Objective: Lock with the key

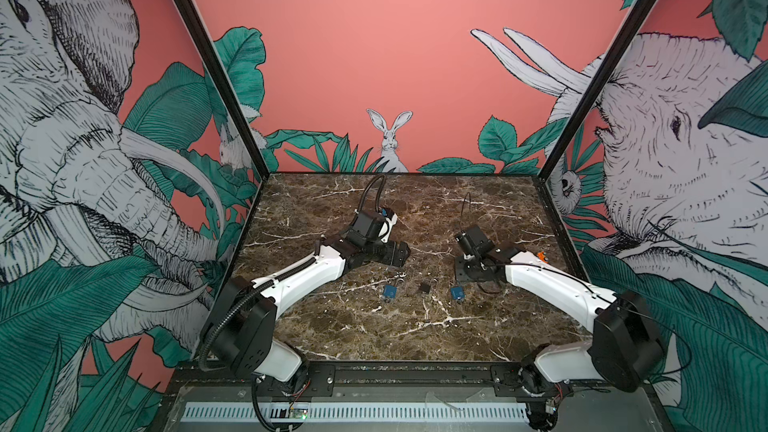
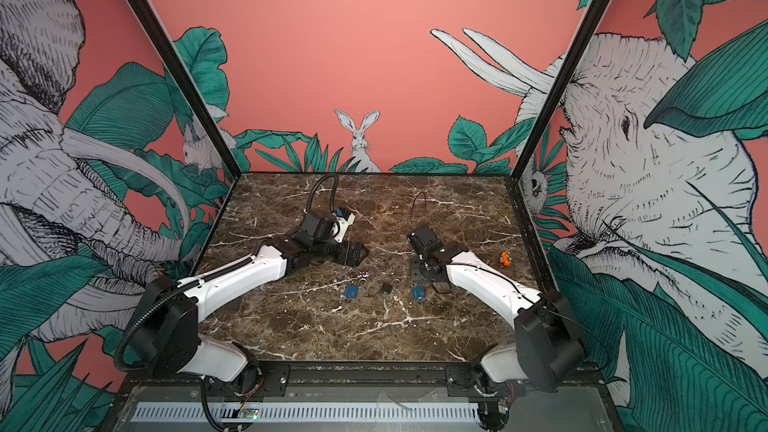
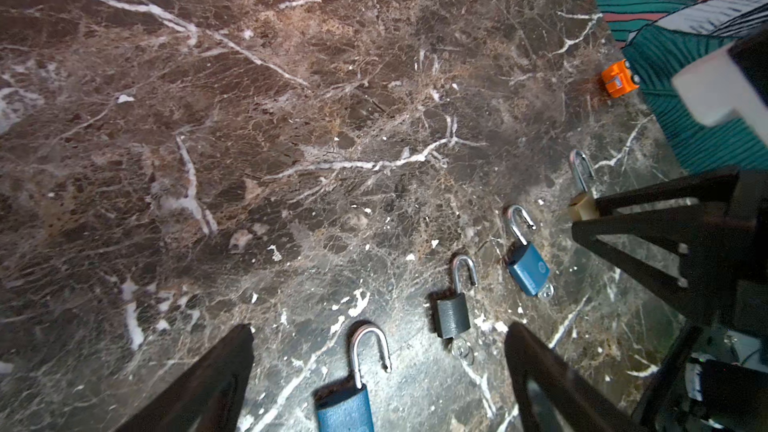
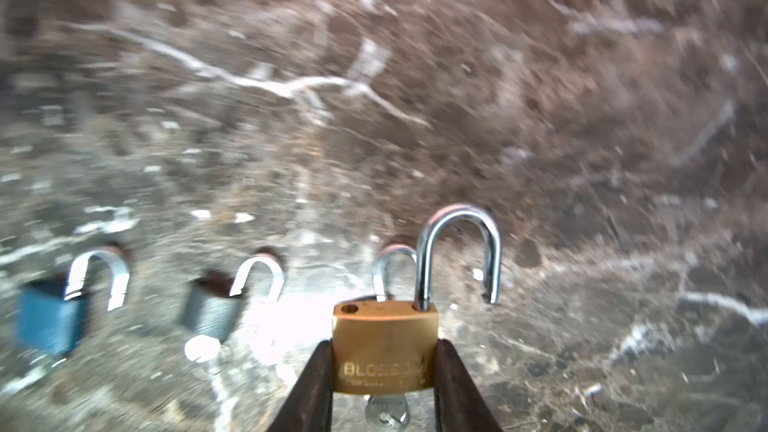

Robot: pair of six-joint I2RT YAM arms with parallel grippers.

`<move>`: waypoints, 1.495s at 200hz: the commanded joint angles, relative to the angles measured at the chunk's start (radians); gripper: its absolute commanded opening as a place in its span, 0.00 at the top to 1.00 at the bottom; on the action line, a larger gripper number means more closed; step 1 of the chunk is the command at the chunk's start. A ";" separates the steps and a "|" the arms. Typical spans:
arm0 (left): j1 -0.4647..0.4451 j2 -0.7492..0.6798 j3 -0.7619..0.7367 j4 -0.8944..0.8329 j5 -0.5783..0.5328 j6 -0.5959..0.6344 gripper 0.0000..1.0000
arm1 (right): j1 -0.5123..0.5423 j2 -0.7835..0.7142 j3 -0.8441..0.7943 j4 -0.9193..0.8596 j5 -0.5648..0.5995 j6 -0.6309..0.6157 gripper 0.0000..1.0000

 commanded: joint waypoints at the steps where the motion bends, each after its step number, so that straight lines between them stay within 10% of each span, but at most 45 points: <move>1: -0.006 0.018 0.039 0.040 0.107 -0.080 0.05 | 0.024 -0.029 0.046 -0.017 -0.083 -0.137 0.66; 104: -0.006 0.039 -0.016 0.275 0.308 -0.365 0.09 | 0.138 -0.055 0.013 0.243 -0.218 -0.312 0.65; 299: -0.008 0.109 -0.041 0.312 0.351 -0.402 0.49 | 0.209 0.029 0.094 0.287 -0.196 -0.297 0.65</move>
